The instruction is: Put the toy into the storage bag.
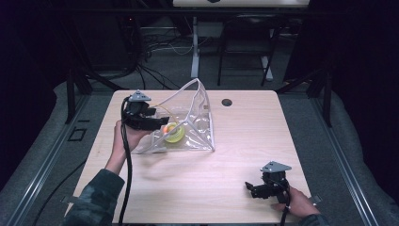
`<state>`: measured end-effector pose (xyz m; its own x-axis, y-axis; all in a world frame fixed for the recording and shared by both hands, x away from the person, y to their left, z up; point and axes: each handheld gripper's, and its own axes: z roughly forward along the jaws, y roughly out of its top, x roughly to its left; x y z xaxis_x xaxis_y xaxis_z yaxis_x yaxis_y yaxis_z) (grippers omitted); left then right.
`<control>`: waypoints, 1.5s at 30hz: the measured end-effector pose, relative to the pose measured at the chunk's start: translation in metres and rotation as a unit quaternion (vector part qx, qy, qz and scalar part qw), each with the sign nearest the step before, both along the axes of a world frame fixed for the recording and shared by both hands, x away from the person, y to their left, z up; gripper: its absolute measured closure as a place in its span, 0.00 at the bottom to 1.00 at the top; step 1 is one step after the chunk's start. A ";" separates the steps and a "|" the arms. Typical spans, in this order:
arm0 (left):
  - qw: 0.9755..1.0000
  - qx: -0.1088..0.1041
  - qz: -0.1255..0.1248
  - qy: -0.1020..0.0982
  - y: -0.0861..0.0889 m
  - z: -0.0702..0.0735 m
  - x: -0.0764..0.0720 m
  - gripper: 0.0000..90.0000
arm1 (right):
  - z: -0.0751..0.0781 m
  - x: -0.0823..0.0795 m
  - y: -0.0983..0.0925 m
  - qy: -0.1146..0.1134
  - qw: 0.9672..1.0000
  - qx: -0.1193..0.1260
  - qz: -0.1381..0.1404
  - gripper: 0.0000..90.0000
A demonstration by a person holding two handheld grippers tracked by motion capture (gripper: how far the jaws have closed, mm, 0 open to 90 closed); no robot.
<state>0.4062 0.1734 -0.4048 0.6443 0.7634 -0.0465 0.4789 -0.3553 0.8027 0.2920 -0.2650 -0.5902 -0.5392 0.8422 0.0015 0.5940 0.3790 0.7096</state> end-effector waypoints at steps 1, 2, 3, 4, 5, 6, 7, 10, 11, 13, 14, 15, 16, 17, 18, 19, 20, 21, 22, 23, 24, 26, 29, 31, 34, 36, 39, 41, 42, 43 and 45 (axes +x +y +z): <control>1.000 0.000 0.000 0.000 0.000 0.000 0.000 0.36 | 0.000 0.000 0.000 0.000 1.000 0.000 0.000 0.00; 1.000 -0.001 -0.004 -0.004 0.002 0.002 -0.005 0.35 | 0.000 0.000 0.000 0.000 1.000 0.000 0.000 0.00; 1.000 -0.001 -0.004 -0.007 0.004 0.004 -0.007 0.34 | 0.000 0.000 0.000 0.000 1.000 0.000 0.001 0.00; 1.000 -0.003 -0.005 -0.008 0.005 0.005 -0.009 0.33 | 0.000 0.000 0.000 0.000 1.000 -0.001 0.000 0.00; 1.000 -0.003 -0.006 -0.010 0.007 0.006 -0.012 0.32 | 0.000 0.000 0.000 0.000 1.000 0.000 0.000 0.00; 1.000 0.000 -0.005 -0.012 0.007 0.007 -0.014 0.31 | 0.000 0.000 0.000 0.000 1.000 0.000 0.000 0.00; 1.000 0.001 -0.005 -0.014 0.009 0.008 -0.017 0.30 | 0.000 0.000 0.000 0.000 1.000 -0.001 0.000 0.00; 1.000 0.001 -0.004 -0.018 0.012 0.009 -0.024 0.26 | 0.000 0.000 0.000 0.000 1.000 0.000 0.000 0.00; 1.000 0.001 -0.004 -0.018 0.012 0.009 -0.024 0.24 | 0.000 0.000 0.000 0.000 1.000 0.002 0.000 0.00; 1.000 0.007 -0.001 -0.022 0.016 0.010 -0.030 0.22 | 0.000 0.000 0.000 -0.001 1.000 0.003 0.000 0.00; 1.000 0.010 0.001 -0.021 0.018 0.010 -0.032 0.21 | 0.000 0.000 0.000 -0.001 1.000 0.003 -0.001 0.00; 1.000 0.010 0.004 -0.021 0.020 0.010 -0.034 0.19 | 0.000 0.000 0.000 -0.001 1.000 0.003 -0.001 0.00; 1.000 0.013 0.008 -0.023 0.023 0.010 -0.036 0.18 | 0.000 0.000 0.000 -0.001 1.000 0.003 0.000 0.00; 1.000 0.014 0.010 -0.024 0.025 0.010 -0.039 0.17 | 0.000 0.000 0.000 -0.001 1.000 0.003 -0.001 0.00; 1.000 0.012 0.013 -0.025 0.027 0.010 -0.041 0.17 | 0.000 0.000 0.000 -0.001 1.000 0.002 0.000 0.00; 1.000 0.011 0.014 -0.023 0.030 0.009 -0.043 0.16 | 0.000 0.000 0.000 -0.001 1.000 0.002 -0.001 0.00; 1.000 0.011 0.014 -0.023 0.030 0.009 -0.043 0.16 | 0.000 0.000 0.000 -0.001 1.000 0.002 0.000 0.00; 0.999 0.012 0.019 -0.025 0.035 0.009 -0.047 0.15 | 0.000 0.000 0.000 0.000 1.000 0.002 0.000 0.00; 0.999 0.014 0.022 -0.024 0.037 0.008 -0.050 0.14 | 0.000 0.000 0.000 0.000 1.000 -0.001 0.000 0.00; 0.999 0.014 0.022 -0.024 0.037 0.008 -0.050 0.13 | 0.000 0.000 0.000 0.000 1.000 -0.001 0.000 0.00; 0.999 0.018 0.025 -0.023 0.041 0.007 -0.053 0.13 | 0.000 0.000 0.000 0.000 1.000 -0.001 0.000 0.00; 0.999 0.021 0.031 -0.020 0.045 0.004 -0.058 0.11 | 0.000 0.000 0.000 -0.001 1.000 0.002 0.000 0.00; 0.999 0.028 0.038 -0.019 0.051 -0.004 -0.066 0.08 | 0.000 0.000 0.000 0.001 1.000 -0.001 0.001 0.00; 0.998 0.032 0.044 -0.018 0.056 -0.010 -0.072 0.07 | 0.000 0.000 0.000 -0.001 1.000 0.002 0.000 0.00; 0.998 0.032 0.053 -0.010 0.063 -0.019 -0.078 0.06 | 0.000 0.000 0.000 0.000 1.000 0.002 0.000 0.00; 0.998 0.033 0.058 -0.002 0.067 -0.025 -0.082 0.04 | 0.000 0.000 0.000 -0.001 1.000 0.002 0.000 0.00; 0.997 0.037 0.062 0.011 0.071 -0.033 -0.085 0.01 | 0.000 0.000 0.000 0.001 1.000 -0.001 0.001 0.00; 0.997 0.038 0.063 0.017 0.074 -0.038 -0.087 0.00 | 0.000 0.000 0.000 -0.001 1.000 0.002 0.000 0.00; 0.997 0.036 0.063 0.018 0.075 -0.041 -0.088 0.00 | 0.000 0.000 0.000 0.000 1.000 0.000 0.000 0.00; 0.997 0.036 0.063 0.018 0.075 -0.041 -0.088 0.00 | 0.000 0.000 0.000 0.000 1.000 0.000 0.000 0.00; 0.997 0.038 0.067 0.024 0.077 -0.050 -0.090 0.00 | 0.000 0.000 0.000 0.000 1.000 0.000 0.000 0.00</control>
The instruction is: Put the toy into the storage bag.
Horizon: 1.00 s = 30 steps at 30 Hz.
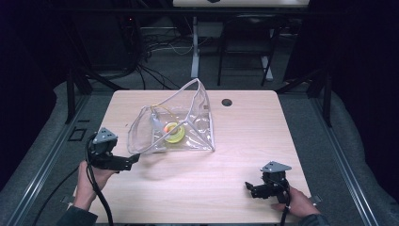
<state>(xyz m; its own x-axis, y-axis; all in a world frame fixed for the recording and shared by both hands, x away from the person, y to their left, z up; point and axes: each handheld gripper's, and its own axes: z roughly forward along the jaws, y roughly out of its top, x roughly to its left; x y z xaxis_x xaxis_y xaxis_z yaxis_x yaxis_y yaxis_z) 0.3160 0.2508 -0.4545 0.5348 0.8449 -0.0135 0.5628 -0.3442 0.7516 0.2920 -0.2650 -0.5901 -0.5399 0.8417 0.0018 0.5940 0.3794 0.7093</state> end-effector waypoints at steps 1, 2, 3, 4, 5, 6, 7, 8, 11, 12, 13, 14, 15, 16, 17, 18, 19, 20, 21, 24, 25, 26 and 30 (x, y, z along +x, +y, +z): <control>1.000 -0.001 0.002 0.004 0.001 -0.003 -0.001 0.00 | 0.000 0.000 0.000 -0.001 1.000 0.002 -0.001 0.00; 1.000 0.000 0.003 0.006 0.001 -0.007 -0.001 0.00 | 0.000 0.000 0.000 0.000 1.000 -0.001 0.000 0.00; 1.000 0.001 0.005 0.009 0.002 -0.010 -0.002 0.00 | 0.000 0.000 0.000 0.000 1.000 -0.001 0.000 0.00; 1.000 0.002 0.005 0.013 0.003 -0.013 -0.002 0.00 | 0.000 0.000 0.000 0.000 1.000 0.000 0.000 0.00; 1.000 0.001 0.006 0.016 0.004 -0.016 -0.003 0.00 | 0.000 0.000 0.000 0.000 1.000 0.000 0.000 0.00; 1.000 0.001 0.007 0.017 0.004 -0.019 -0.003 0.00 | 0.000 0.000 0.000 0.000 1.000 -0.001 0.000 0.00; 1.000 0.001 0.009 0.020 0.005 -0.023 -0.004 0.00 | 0.000 0.000 0.000 -0.001 1.000 0.002 -0.001 0.00; 1.000 0.001 0.012 0.020 0.006 -0.026 -0.004 0.00 | 0.000 0.000 0.000 0.000 1.000 0.002 0.000 0.00; 1.000 -0.002 0.015 0.027 0.008 -0.035 -0.006 0.00 | 0.000 0.000 0.000 0.000 1.000 0.000 0.000 0.00; 0.999 -0.003 0.016 0.031 0.009 -0.038 -0.006 0.00 | 0.000 0.000 0.000 0.000 1.000 0.000 0.000 0.00; 0.999 -0.002 0.018 0.032 0.010 -0.042 -0.007 0.00 | 0.000 0.000 0.000 0.001 1.000 -0.001 0.001 0.00; 0.999 0.001 0.018 0.035 0.010 -0.044 -0.007 0.00 | 0.000 0.000 0.000 -0.001 1.000 0.002 -0.001 0.00; 0.999 0.004 0.018 0.037 0.011 -0.046 -0.008 0.00 | 0.000 0.000 0.000 0.000 1.000 0.001 0.000 0.00; 0.999 0.004 0.021 0.038 0.011 -0.049 -0.009 0.00 | 0.000 0.000 0.000 0.000 1.000 0.000 0.000 0.00; 0.999 0.003 0.022 0.038 0.012 -0.051 -0.009 0.00 | 0.000 0.000 0.000 0.000 1.000 0.000 0.000 0.00; 0.999 0.000 0.024 0.040 0.013 -0.054 -0.009 0.00 | 0.000 0.000 0.000 0.000 1.000 -0.001 0.000 0.00; 0.999 -0.003 0.028 0.040 0.014 -0.057 -0.010 0.00 | 0.000 0.000 0.000 0.001 1.000 -0.001 0.001 0.00; 0.999 -0.005 0.030 0.044 0.015 -0.060 -0.010 0.00 | 0.000 0.000 0.000 0.000 1.000 0.000 0.000 0.00; 0.998 -0.003 0.032 0.049 0.016 -0.063 -0.010 0.00 | 0.000 0.000 0.000 -0.001 1.000 0.002 -0.001 0.00; 0.997 0.027 0.036 0.061 0.018 -0.071 -0.008 0.00 | 0.000 0.000 0.000 0.000 1.000 0.002 0.001 0.00; 0.997 0.030 0.038 0.064 0.018 -0.073 -0.007 0.00 | 0.000 0.000 0.000 -0.001 1.000 0.003 -0.001 0.00; 0.996 0.034 0.039 0.067 0.019 -0.075 -0.006 0.00 | 0.000 0.000 0.000 0.001 1.000 -0.001 0.001 0.00; 0.996 0.038 0.038 0.078 0.020 -0.080 -0.004 0.00 | 0.000 0.000 0.000 0.001 1.000 -0.001 0.000 0.00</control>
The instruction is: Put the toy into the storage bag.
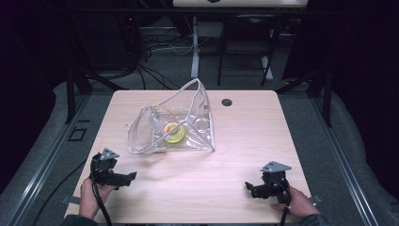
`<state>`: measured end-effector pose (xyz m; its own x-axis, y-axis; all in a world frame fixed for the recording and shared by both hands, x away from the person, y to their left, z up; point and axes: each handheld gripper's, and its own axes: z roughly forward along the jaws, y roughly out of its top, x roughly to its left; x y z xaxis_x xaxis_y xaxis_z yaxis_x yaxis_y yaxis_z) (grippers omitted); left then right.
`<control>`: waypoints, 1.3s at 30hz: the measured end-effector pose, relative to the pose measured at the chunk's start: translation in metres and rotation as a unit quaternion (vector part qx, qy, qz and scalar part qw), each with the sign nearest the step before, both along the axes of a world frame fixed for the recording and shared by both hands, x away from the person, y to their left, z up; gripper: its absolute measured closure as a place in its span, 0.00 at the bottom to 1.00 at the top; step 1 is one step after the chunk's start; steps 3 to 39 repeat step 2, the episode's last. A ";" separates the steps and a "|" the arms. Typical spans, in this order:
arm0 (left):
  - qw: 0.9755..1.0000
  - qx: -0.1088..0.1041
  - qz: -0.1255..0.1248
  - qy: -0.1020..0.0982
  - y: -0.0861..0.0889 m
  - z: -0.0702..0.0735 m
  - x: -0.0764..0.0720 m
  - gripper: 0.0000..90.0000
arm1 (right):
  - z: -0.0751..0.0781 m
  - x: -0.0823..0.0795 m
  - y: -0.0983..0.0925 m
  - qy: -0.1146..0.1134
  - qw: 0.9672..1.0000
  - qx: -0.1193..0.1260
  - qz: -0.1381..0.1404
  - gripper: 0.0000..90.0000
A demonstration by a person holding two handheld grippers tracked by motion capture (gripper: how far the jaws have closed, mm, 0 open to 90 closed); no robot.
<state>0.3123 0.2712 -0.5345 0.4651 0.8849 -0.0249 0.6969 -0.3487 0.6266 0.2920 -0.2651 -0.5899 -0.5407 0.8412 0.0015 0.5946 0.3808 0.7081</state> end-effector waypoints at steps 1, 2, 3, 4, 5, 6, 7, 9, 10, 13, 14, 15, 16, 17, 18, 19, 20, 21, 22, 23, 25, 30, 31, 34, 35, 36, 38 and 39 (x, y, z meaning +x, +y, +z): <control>1.000 0.001 0.001 0.002 0.000 -0.002 0.000 0.00 | 0.000 0.000 0.000 0.000 1.000 0.000 -0.001 0.00; 1.000 0.001 0.001 0.002 0.000 -0.002 0.000 0.00 | 0.000 0.000 0.000 0.000 1.000 0.000 -0.001 0.00; 1.000 0.001 0.001 0.002 0.000 -0.002 0.000 0.00 | 0.000 0.000 0.000 0.000 1.000 0.000 -0.001 0.00; 1.000 0.001 0.001 0.002 0.000 -0.002 0.000 0.00 | 0.000 0.000 0.000 0.000 1.000 0.000 -0.001 0.00; 1.000 0.001 0.001 0.002 0.000 -0.002 0.000 0.00 | 0.000 0.000 0.000 0.000 1.000 0.000 -0.001 0.00; 1.000 0.001 0.001 0.002 0.000 -0.002 0.000 0.00 | 0.000 0.000 0.000 0.000 1.000 0.000 -0.001 0.00; 1.000 0.001 0.001 0.002 0.000 -0.002 0.000 0.00 | 0.000 0.000 0.000 0.000 1.000 0.000 -0.001 0.00; 1.000 0.001 0.001 0.002 0.000 -0.002 0.000 0.00 | 0.000 0.000 0.000 0.000 1.000 0.000 -0.001 0.00; 1.000 0.001 0.001 0.002 0.000 -0.002 0.000 0.00 | 0.000 0.000 0.000 0.000 1.000 0.000 -0.001 0.00; 1.000 0.001 0.001 0.002 0.000 -0.002 0.000 0.00 | 0.000 0.000 0.000 0.000 1.000 0.000 -0.001 0.00; 1.000 0.001 0.001 0.002 0.000 -0.002 0.000 0.00 | 0.000 0.000 0.000 0.000 1.000 0.000 -0.001 0.00; 1.000 0.001 0.001 0.002 0.000 -0.002 0.000 0.00 | 0.000 0.000 0.000 0.000 1.000 0.000 -0.001 0.00; 1.000 0.001 0.001 0.002 0.000 -0.002 0.000 0.00 | 0.000 0.000 0.000 0.000 1.000 0.000 -0.001 0.00; 1.000 0.001 0.001 0.002 0.000 -0.002 0.000 0.00 | 0.000 0.000 0.000 0.000 1.000 0.000 -0.001 0.00; 1.000 0.001 0.001 0.002 0.000 -0.002 0.000 0.00 | 0.000 0.000 0.000 0.000 1.000 0.000 -0.001 0.00; 1.000 0.001 0.001 0.002 0.000 -0.002 0.000 0.00 | 0.000 0.000 0.000 0.000 1.000 0.000 -0.001 0.00; 1.000 0.001 0.001 0.002 0.000 -0.002 0.000 0.00 | 0.000 0.000 0.000 0.000 1.000 0.000 -0.001 0.00; 1.000 0.001 0.001 0.002 0.000 -0.002 0.000 0.00 | 0.000 0.000 0.000 0.000 1.000 0.000 -0.001 0.00; 1.000 0.001 0.001 0.002 0.000 -0.002 0.000 0.00 | 0.000 0.000 0.000 0.000 1.000 0.000 -0.001 0.00; 1.000 0.001 0.001 0.002 0.000 -0.002 0.000 0.00 | 0.000 0.000 0.000 0.000 1.000 0.000 -0.001 0.00; 1.000 0.001 0.001 0.002 0.000 -0.002 0.000 0.00 | 0.000 0.000 0.000 0.000 1.000 0.000 -0.001 0.00; 1.000 0.001 0.001 0.002 0.000 -0.002 0.000 0.00 | 0.000 0.000 0.000 0.000 1.000 0.000 -0.001 0.00; 1.000 0.001 0.001 0.002 0.000 -0.002 0.000 0.00 | 0.000 0.000 0.000 0.000 1.000 0.000 -0.001 0.00; 1.000 0.001 0.001 0.002 0.000 -0.002 0.000 0.00 | 0.000 0.000 0.000 0.000 1.000 0.000 -0.001 0.00; 1.000 0.001 0.001 0.002 0.000 -0.002 0.000 0.00 | 0.000 0.000 0.000 0.000 1.000 0.000 -0.001 0.00; 1.000 0.001 0.001 0.002 0.000 -0.002 0.000 0.00 | 0.000 0.000 0.000 0.000 1.000 0.000 -0.001 0.00; 1.000 0.001 0.001 0.002 0.000 -0.002 0.000 0.00 | 0.000 0.000 0.000 0.000 1.000 0.000 -0.001 0.00; 1.000 0.001 0.001 0.002 0.000 -0.002 0.000 0.00 | 0.000 0.000 0.000 0.000 1.000 0.000 -0.001 0.00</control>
